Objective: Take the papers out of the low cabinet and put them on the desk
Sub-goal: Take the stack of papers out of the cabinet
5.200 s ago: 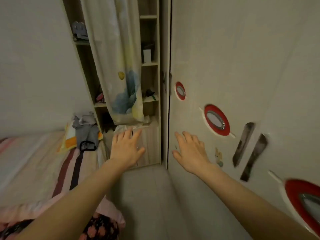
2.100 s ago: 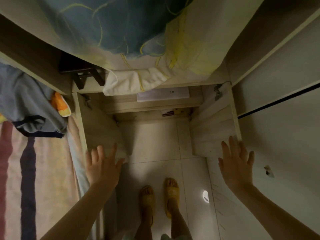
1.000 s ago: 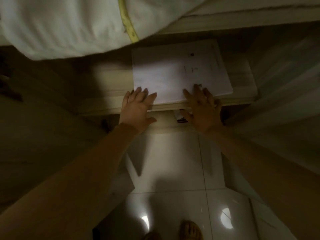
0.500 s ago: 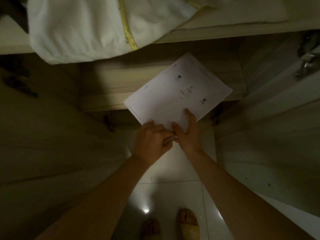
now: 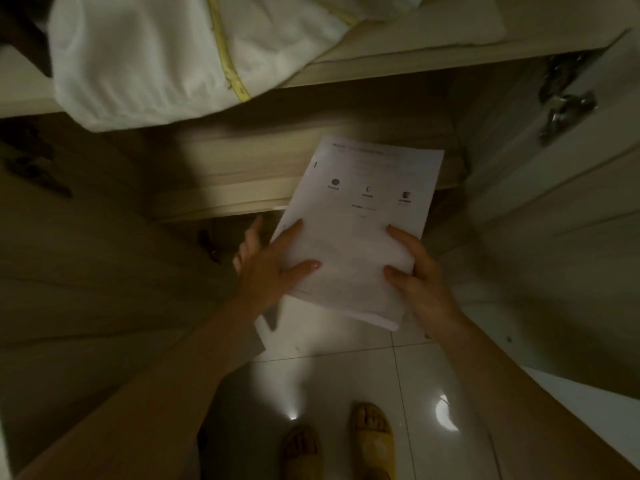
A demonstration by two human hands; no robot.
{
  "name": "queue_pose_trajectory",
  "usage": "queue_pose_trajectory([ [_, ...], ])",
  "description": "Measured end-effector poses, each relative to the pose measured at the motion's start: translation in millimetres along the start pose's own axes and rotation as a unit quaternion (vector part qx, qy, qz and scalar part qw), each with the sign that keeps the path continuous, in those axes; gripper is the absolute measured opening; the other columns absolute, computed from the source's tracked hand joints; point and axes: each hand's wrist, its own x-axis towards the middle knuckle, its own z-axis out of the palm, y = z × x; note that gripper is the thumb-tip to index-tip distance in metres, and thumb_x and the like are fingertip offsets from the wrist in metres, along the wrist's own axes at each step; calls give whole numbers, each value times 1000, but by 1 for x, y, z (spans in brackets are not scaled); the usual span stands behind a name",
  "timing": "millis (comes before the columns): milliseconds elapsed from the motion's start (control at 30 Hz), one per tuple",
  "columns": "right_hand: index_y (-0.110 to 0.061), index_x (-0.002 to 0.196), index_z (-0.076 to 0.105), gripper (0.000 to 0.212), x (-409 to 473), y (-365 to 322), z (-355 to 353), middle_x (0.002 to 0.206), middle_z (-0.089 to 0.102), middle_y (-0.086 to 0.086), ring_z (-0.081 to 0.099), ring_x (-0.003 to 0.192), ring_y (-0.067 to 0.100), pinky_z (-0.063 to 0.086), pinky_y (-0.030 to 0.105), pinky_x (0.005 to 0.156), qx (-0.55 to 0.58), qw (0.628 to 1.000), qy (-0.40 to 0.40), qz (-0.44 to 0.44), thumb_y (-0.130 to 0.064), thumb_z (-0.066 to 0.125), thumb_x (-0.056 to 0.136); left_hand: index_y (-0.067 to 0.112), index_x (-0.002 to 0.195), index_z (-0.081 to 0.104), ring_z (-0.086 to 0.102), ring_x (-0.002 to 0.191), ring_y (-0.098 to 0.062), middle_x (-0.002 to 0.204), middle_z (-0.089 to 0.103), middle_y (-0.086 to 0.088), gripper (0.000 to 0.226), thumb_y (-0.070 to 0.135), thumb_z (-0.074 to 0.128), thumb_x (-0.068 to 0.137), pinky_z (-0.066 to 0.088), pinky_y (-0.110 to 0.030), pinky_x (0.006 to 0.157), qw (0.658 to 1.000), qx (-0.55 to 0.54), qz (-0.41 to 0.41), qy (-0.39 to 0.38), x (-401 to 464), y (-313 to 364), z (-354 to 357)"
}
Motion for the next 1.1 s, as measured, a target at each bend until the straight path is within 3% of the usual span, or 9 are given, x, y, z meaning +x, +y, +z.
queue_pose_trajectory([
  [167,-40,118,52,60,-50,-30,-23,140,43,-2,48,122,16,54,16,82,-22,999,-19,35,11,50,87,30,129,48,45,121,-22,131,41,2,64,19,75,72,44,-33,98,960,-257,-28,-103,-34,22,-12],
  [300,-47,116,50,64,-100,-76,-26,139,42,-6,50,117,7,52,22,88,-84,995,-17,55,9,53,86,34,122,50,47,118,-23,131,43,-1,65,21,80,65,47,-46,100,967,-220,-7,-130,-76,36,-37],
  [400,-41,129,41,65,-137,-119,-21,139,38,-8,49,118,12,49,29,94,-120,991,-2,63,6,55,86,34,128,42,44,114,-17,126,41,7,72,22,79,67,45,-43,102,975,-179,-5,-131,-114,58,-70],
  [500,-35,142,23,74,-173,-161,-13,136,28,-15,36,122,7,40,23,95,-141,988,15,63,3,56,87,36,132,36,40,118,-15,135,38,5,77,28,78,68,40,-40,103,984,-142,18,-109,-154,79,-106],
  [633,-36,146,4,86,-225,-213,-5,151,22,-8,30,134,13,31,37,111,-158,985,38,61,-1,57,88,32,138,30,38,108,-7,138,38,1,58,32,56,86,34,-25,89,991,-90,77,-69,-212,111,-150],
  [700,-44,143,4,88,-254,-238,-3,152,27,-4,33,136,19,33,46,112,-145,988,42,45,-3,57,86,30,139,28,40,108,-7,138,38,-2,50,30,44,92,33,-24,88,989,-85,106,-66,-241,127,-170],
  [800,-58,130,7,89,-300,-270,-2,150,31,-3,36,135,20,34,45,111,-135,989,65,22,2,56,86,27,142,23,42,120,-14,142,38,0,55,28,46,92,31,-26,98,986,-98,116,-62,-277,149,-199],
  [900,-49,132,3,86,-345,-293,-5,146,26,-11,32,136,18,31,45,113,-119,988,98,27,2,56,87,29,142,24,48,116,-15,133,46,7,61,30,53,89,38,-36,102,981,-121,133,-70,-313,175,-221],
  [1100,-36,146,5,89,-436,-319,-23,145,38,-8,42,130,17,38,54,109,-105,983,153,13,-15,61,80,29,137,35,53,94,-10,118,53,5,56,19,58,86,44,-29,83,975,-152,137,-92,-396,224,-239],
])
